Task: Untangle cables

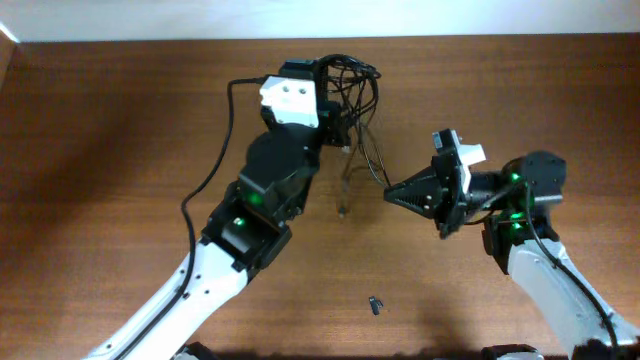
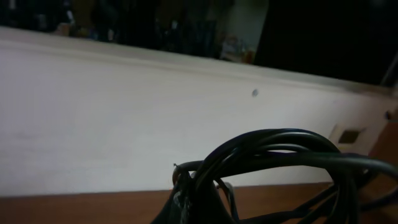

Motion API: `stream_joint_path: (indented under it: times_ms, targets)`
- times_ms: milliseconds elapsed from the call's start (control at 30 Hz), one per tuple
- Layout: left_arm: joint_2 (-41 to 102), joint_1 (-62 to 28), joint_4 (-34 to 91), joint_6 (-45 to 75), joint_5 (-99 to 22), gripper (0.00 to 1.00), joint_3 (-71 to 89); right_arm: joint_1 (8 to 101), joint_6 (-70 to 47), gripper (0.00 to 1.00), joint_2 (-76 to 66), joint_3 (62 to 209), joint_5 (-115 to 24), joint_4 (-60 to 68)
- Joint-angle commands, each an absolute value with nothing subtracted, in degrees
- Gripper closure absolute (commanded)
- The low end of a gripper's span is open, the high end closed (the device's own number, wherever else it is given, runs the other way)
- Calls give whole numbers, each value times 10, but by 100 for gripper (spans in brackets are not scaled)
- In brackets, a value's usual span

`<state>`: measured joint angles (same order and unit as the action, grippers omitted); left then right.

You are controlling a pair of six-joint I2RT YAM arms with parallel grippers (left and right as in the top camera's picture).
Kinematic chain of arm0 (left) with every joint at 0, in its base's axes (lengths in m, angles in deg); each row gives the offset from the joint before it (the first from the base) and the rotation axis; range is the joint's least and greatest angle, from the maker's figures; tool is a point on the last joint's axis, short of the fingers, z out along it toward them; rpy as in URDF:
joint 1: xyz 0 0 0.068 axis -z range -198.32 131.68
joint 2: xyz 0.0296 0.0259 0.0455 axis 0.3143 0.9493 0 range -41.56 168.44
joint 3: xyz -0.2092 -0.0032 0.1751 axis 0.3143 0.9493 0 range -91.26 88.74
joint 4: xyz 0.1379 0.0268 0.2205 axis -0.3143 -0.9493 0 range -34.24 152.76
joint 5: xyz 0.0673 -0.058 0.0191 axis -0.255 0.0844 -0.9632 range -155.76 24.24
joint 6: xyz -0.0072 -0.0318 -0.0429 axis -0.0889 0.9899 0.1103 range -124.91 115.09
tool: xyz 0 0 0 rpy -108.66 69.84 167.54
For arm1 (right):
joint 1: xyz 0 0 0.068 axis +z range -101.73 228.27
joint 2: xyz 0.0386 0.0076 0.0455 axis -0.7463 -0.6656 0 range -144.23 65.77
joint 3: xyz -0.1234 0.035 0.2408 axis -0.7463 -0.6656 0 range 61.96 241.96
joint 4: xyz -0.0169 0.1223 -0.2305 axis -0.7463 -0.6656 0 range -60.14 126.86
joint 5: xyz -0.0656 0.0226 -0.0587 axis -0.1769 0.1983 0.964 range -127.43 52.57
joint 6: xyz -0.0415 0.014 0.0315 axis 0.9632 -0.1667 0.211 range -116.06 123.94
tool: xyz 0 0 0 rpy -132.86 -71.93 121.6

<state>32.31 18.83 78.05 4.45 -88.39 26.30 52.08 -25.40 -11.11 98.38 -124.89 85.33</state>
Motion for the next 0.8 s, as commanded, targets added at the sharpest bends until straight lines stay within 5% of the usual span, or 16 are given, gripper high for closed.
stream_joint_path:
  times_ms: [0, 67, 167, 367, 767]
  targets:
    - [294, 184, 786, 49, -832, 100, 258, 524, -250, 92, -133, 986, -1234, 856]
    - [291, 184, 786, 49, -817, 100, 258, 524, -250, 83, -140, 986, -1226, 856]
    - [290, 184, 770, 49, -801, 100, 258, 524, -250, 39, -141, 986, -1225, 855]
    - [290, 184, 747, 17, -801, 100, 258, 523, -250, 7, -141, 986, -1225, 855]
    - [296, 184, 665, 1, -774, 100, 258, 524, -303, 1, -141, 986, -1197, 890]
